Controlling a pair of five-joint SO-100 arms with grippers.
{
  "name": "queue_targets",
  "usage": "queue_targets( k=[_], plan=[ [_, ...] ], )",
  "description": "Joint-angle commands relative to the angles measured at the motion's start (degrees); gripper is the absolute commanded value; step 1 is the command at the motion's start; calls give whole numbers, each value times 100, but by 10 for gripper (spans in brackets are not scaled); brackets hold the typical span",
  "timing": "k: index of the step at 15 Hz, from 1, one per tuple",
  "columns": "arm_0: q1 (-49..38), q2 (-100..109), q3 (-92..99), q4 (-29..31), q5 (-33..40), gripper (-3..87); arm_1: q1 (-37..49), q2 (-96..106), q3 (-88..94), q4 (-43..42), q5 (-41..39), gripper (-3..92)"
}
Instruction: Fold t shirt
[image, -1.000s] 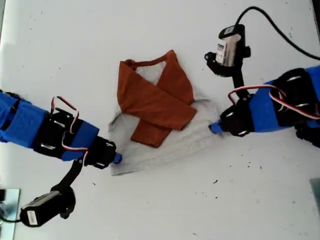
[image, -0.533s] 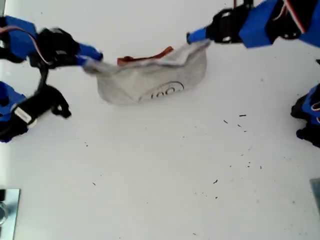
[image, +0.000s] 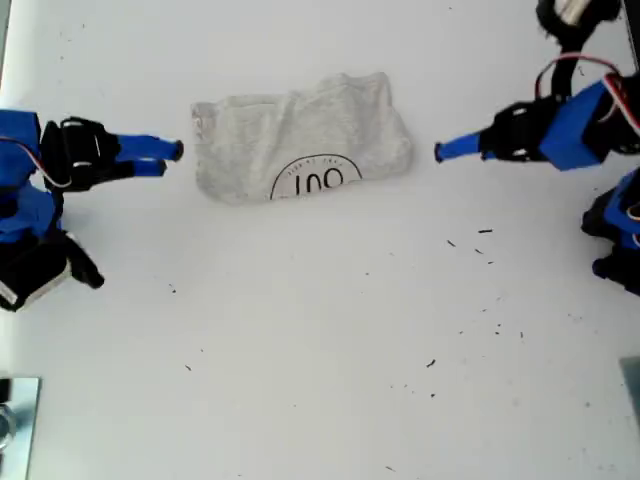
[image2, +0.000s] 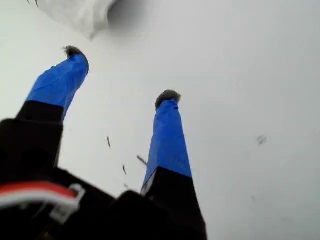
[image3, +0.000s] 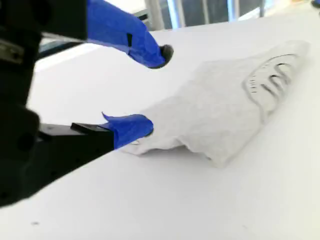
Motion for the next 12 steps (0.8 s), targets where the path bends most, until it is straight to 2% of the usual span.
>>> queue_targets(
  k=[1,2,3,5,6,7,8,10,12],
  plan=[
    [1301,1160,826,18,-1143,145,-563,993,967,220,615,257],
    [1890,1125,1020,-44,-1679,137,-861,1424,1345,448,905,214],
    [2259,1160,1020,220,-1951,151,-1213,1854,1705,615,1230,169],
    [2461,1178,1028,343,-1863,155,-1661,2936,2487,1195,1942,106],
    [2584,1178,1028,343,-861,165,-1890,3929,2892,1477,2355,69],
    [2786,1178,1028,308,202,167,-1978,4676,2962,1564,2004,73],
    [3146,1195,1037,299,325,163,-2057,4641,2927,1687,1978,73],
    [3788,1195,1037,299,325,158,-2021,4649,2909,1731,-1406,70],
    [4236,1195,1037,299,325,157,-2030,4649,2900,1758,-1318,68]
  ],
)
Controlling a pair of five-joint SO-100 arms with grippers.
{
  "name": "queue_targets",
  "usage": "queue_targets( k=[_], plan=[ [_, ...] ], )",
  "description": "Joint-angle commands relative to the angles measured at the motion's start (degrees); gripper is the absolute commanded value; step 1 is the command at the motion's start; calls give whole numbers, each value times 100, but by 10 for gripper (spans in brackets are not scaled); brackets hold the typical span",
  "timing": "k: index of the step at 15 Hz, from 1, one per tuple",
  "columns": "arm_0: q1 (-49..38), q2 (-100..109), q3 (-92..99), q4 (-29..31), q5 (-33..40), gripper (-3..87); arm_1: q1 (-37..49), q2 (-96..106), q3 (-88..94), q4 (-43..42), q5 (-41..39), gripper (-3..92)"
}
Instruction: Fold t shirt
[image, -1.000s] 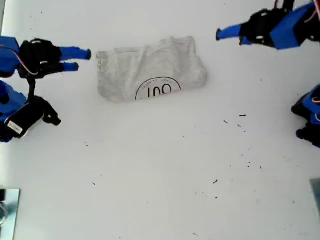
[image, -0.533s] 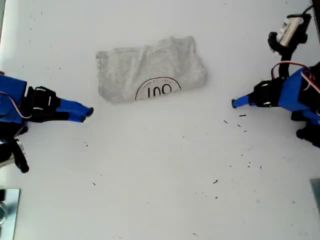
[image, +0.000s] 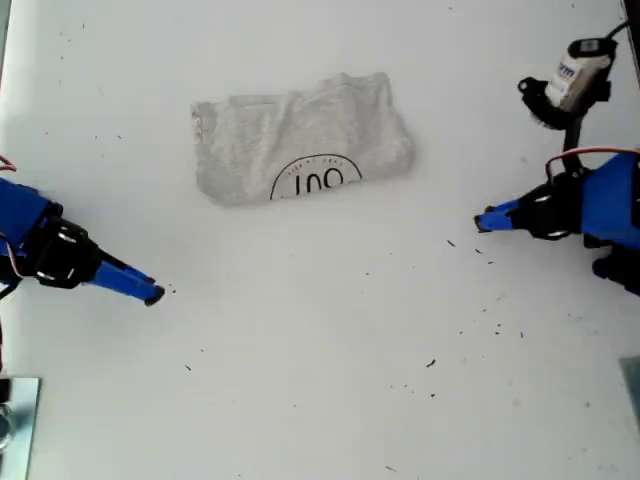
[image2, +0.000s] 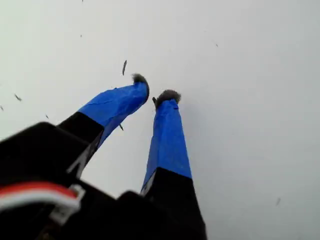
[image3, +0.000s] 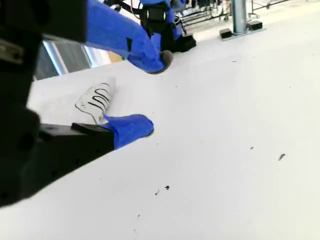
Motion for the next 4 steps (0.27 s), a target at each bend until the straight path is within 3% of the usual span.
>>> queue_targets(
  k=[1,4],
  plan=[
    [475,44,62,-35,35,156,35,97,290,79,-431,68],
    [712,44,62,-35,35,156,35,97,290,79,-431,68]
  ],
)
